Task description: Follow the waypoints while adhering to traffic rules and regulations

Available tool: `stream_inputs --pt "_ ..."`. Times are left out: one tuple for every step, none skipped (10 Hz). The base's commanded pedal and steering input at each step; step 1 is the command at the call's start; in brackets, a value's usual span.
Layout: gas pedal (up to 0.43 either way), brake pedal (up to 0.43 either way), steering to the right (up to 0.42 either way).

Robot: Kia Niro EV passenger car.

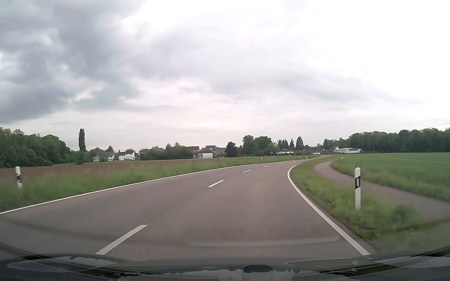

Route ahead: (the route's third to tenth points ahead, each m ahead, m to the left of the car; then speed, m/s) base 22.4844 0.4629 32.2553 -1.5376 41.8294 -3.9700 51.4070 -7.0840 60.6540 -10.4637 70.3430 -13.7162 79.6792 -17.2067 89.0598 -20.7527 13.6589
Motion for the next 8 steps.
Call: stream_inputs --pt "0.047 0.000 0.037" --pt "0.047 0.000 0.036" --pt "0.059 0.000 0.037" --pt "0.059 0.000 0.037" --pt "0.059 0.000 0.037" --pt "0.059 0.000 0.037" --pt "0.059 0.000 0.037" --pt "0.067 0.000 0.036"
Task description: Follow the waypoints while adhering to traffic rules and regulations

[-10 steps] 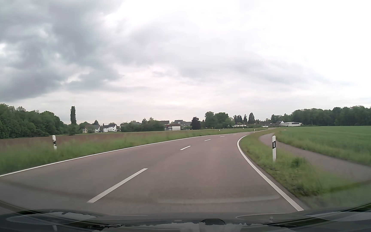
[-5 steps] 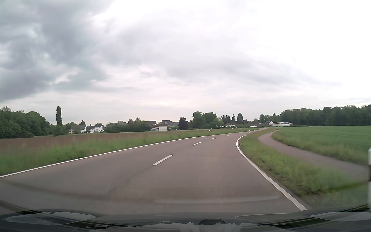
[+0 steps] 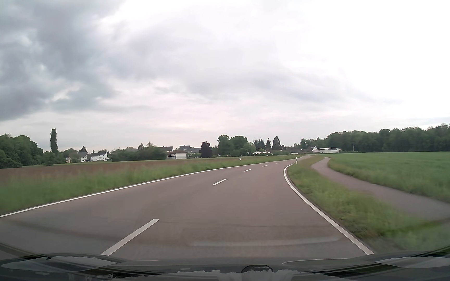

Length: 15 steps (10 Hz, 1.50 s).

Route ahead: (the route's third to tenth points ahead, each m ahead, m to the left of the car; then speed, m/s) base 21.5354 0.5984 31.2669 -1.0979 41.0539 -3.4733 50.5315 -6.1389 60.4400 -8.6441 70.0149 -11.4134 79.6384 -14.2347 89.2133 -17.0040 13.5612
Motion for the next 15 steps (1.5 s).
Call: stream_inputs --pt "0.067 0.000 0.036" --pt "0.067 0.000 0.036" --pt "0.067 0.000 0.035" --pt "0.067 0.000 0.035" --pt "0.067 0.000 0.033" --pt "0.067 0.000 0.033" --pt "0.067 0.000 0.033" --pt "0.067 0.000 0.033" --pt "0.067 0.000 0.032" --pt "0.059 0.000 0.032" --pt "0.020 0.000 0.032" --pt "0.000 0.000 0.031" --pt "0.000 0.000 0.030" --pt "0.000 0.000 0.026" --pt "0.000 0.000 0.024"
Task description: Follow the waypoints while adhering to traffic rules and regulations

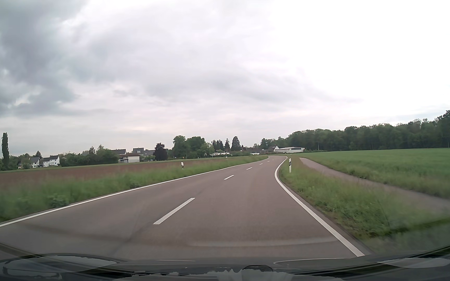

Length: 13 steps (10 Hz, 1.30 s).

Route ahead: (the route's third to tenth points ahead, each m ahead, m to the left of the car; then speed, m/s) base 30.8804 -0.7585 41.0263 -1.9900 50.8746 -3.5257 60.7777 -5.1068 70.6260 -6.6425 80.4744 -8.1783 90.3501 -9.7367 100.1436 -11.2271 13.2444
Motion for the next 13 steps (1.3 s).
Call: stream_inputs --pt "0.000 0.000 0.024" --pt "0.000 0.000 0.024" --pt "0.000 0.000 0.025" --pt "0.000 0.000 0.026" --pt "0.000 0.000 0.026" --pt "0.000 0.000 0.026" --pt "0.000 0.000 0.026" --pt "0.020 0.000 0.026" --pt "0.039 0.000 0.026" --pt "0.047 0.000 0.026" --pt "0.059 0.000 0.026" --pt "0.059 0.000 0.026" --pt "0.059 0.000 0.026"
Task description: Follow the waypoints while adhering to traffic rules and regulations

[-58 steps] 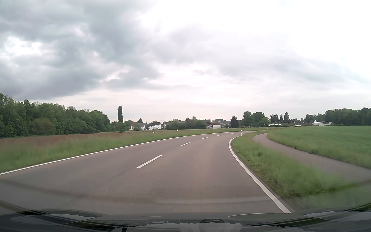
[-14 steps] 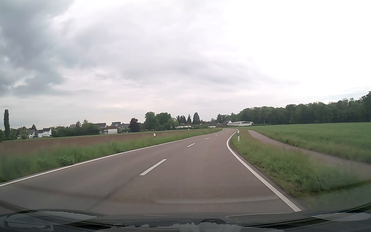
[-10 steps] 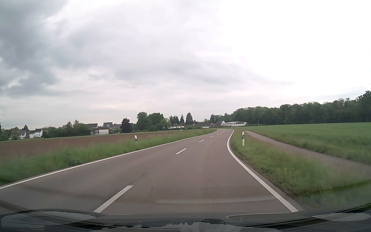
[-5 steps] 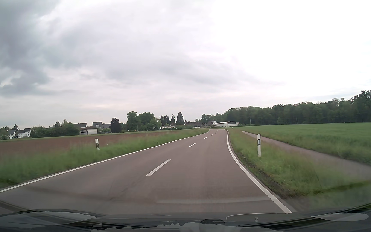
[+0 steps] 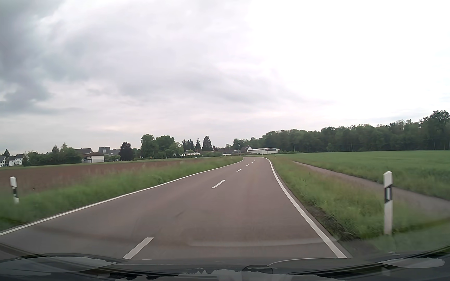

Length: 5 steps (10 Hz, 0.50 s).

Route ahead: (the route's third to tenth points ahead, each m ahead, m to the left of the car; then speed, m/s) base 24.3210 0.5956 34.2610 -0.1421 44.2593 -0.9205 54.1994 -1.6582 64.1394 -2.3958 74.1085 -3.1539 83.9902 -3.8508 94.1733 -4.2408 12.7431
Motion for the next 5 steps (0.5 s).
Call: stream_inputs --pt "0.059 0.000 0.026" --pt "0.059 0.000 0.026" --pt "0.059 0.000 0.026" --pt "0.059 0.000 0.026" --pt "0.059 0.000 0.025"
